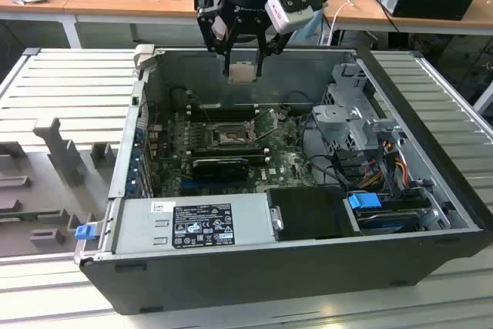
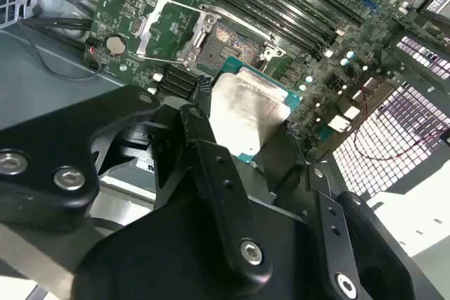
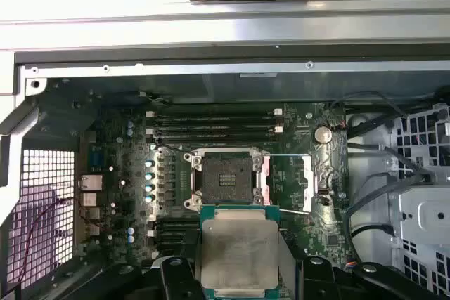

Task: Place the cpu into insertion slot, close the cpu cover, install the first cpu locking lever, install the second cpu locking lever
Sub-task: 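Place the cpu into insertion slot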

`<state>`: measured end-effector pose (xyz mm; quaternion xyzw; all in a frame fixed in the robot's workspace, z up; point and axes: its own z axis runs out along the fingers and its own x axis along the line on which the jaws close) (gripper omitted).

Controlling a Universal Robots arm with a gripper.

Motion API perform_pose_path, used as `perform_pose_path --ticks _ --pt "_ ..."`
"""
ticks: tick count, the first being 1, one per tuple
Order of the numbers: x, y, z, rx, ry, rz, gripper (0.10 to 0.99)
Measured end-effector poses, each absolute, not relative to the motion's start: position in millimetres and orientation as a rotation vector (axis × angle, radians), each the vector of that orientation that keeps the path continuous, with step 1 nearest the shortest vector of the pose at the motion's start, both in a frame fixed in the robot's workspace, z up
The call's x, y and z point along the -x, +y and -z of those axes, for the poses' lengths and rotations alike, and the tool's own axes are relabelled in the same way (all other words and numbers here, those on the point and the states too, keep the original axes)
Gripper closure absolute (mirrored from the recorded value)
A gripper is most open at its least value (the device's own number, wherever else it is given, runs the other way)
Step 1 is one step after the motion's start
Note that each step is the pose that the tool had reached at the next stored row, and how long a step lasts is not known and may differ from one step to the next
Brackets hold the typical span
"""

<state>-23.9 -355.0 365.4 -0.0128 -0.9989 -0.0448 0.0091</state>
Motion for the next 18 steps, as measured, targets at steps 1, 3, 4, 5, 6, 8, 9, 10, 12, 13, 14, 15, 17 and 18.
perform_pose_path --ticks 1,3,4,5,6,8,9,10,12,13,14,15,17,18 --pt "23.9 -355.0 -365.4 0.042 -3.120 0.140 0.557" --pt "23.9 -355.0 -365.4 0.085 -3.120 0.140 0.557" --pt "23.9 -355.0 -365.4 0.101 -3.120 0.141 0.557" --pt "23.9 -355.0 -365.4 0.106 -3.120 0.141 0.557" --pt "23.9 -355.0 -365.4 0.112 -3.120 0.140 0.557" --pt "23.9 -355.0 -365.4 0.133 -3.120 0.140 0.557" --pt "23.9 -355.0 -365.4 0.146 -3.120 0.140 0.557" --pt "23.9 -355.0 -365.4 0.156 -3.120 0.140 0.557" --pt "23.9 -355.0 -365.1 0.223 -3.118 0.141 0.557" --pt "23.9 -355.0 -365.0 0.246 -3.116 0.141 0.557" --pt "23.9 -355.0 -364.9 0.272 -3.115 0.141 0.557" --pt "23.9 -355.0 -364.8 0.301 -3.113 0.141 0.557" --pt "23.9 -355.0 -364.7 0.345 -3.110 0.142 0.557" --pt "23.9 -355.0 -364.8 0.371 -3.108 0.142 0.557"
